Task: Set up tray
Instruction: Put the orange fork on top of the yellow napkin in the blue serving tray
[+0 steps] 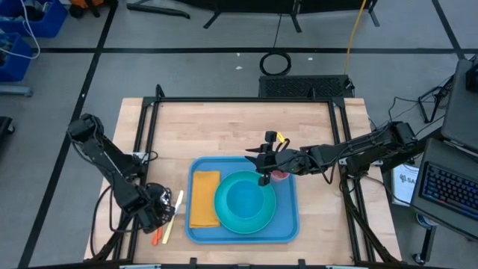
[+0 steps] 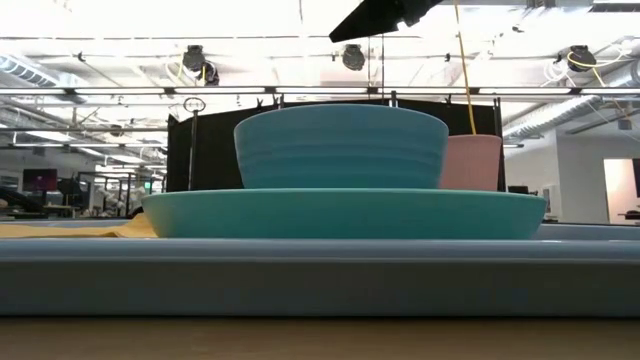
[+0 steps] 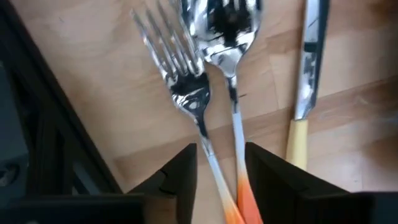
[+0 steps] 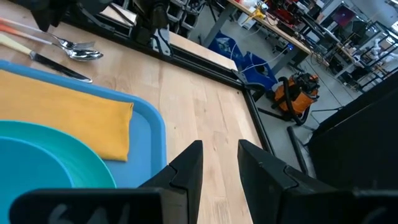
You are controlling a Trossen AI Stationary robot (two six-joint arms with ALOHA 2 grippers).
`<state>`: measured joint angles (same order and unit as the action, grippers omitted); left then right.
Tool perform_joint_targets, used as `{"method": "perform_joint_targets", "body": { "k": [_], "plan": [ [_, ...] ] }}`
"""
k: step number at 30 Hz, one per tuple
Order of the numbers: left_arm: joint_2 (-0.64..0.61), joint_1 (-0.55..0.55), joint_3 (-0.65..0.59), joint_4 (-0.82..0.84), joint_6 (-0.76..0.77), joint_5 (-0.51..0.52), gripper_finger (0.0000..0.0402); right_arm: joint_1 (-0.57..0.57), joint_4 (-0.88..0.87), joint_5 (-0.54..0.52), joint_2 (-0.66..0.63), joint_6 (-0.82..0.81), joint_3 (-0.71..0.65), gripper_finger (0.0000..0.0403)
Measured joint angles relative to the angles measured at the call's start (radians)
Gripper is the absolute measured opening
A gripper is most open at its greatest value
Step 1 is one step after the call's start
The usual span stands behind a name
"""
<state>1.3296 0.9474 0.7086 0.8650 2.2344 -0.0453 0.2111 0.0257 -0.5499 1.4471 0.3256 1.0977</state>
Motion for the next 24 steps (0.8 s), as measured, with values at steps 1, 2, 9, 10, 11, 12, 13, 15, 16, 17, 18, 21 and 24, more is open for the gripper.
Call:
{"method": "perform_joint_targets", "body": {
  "k": [1, 2, 9, 10, 11, 12, 13, 15, 16, 17, 18, 21, 24],
  "plan": [
    [0.000, 0.004, 0.000, 0.000, 0.002, 0.000, 0.0149, 0.000, 0.000, 0.000, 0.000, 0.000, 0.000, 0.0091],
    [0.000, 0.007, 0.000, 0.000, 0.006, -0.002, 0.0154, 0.000, 0.000, 0.000, 0.000, 0.000, 0.000, 0.0091],
    [0.011, 0.040, 0.000, -0.001, 0.066, -0.006, 0.0163, 0.000, 0.000, 0.001, 0.000, 0.000, 0.000, 0.0091],
    [0.015, 0.045, 0.000, 0.000, 0.066, -0.006, 0.0163, 0.000, 0.000, 0.001, 0.000, 0.000, 0.000, 0.0091],
    [0.020, 0.049, 0.000, 0.000, 0.068, -0.007, 0.0163, 0.000, 0.000, 0.001, 0.000, 0.000, 0.000, 0.0091],
    [0.027, 0.053, 0.000, 0.000, 0.074, -0.007, 0.0163, 0.000, 0.000, 0.001, 0.000, 0.000, 0.000, 0.0091],
    [0.034, 0.057, 0.000, 0.000, 0.080, -0.007, 0.0163, 0.000, 0.000, 0.001, 0.000, 0.000, 0.000, 0.0091],
    [0.048, 0.062, 0.000, -0.001, 0.078, -0.007, 0.0163, 0.000, 0.000, 0.001, 0.000, 0.000, 0.000, 0.0091],
    [0.053, 0.063, 0.000, -0.001, 0.068, -0.007, 0.0163, 0.000, 0.000, 0.001, 0.000, 0.000, 0.000, 0.0091],
    [0.056, 0.063, 0.000, -0.003, 0.059, -0.007, 0.0163, 0.000, 0.000, 0.001, 0.000, 0.000, 0.000, 0.0091],
    [0.059, 0.063, 0.000, -0.006, 0.055, -0.006, 0.0163, 0.000, 0.000, 0.001, 0.000, 0.000, 0.000, 0.0091],
    [0.061, 0.063, 0.000, -0.006, 0.070, -0.006, 0.0163, 0.000, 0.000, 0.001, 0.000, 0.000, 0.000, 0.0091],
    [0.061, 0.064, 0.000, -0.005, 0.073, 0.012, 0.0163, 0.000, 0.001, 0.001, 0.000, 0.000, 0.000, 0.0091]
  ]
}}
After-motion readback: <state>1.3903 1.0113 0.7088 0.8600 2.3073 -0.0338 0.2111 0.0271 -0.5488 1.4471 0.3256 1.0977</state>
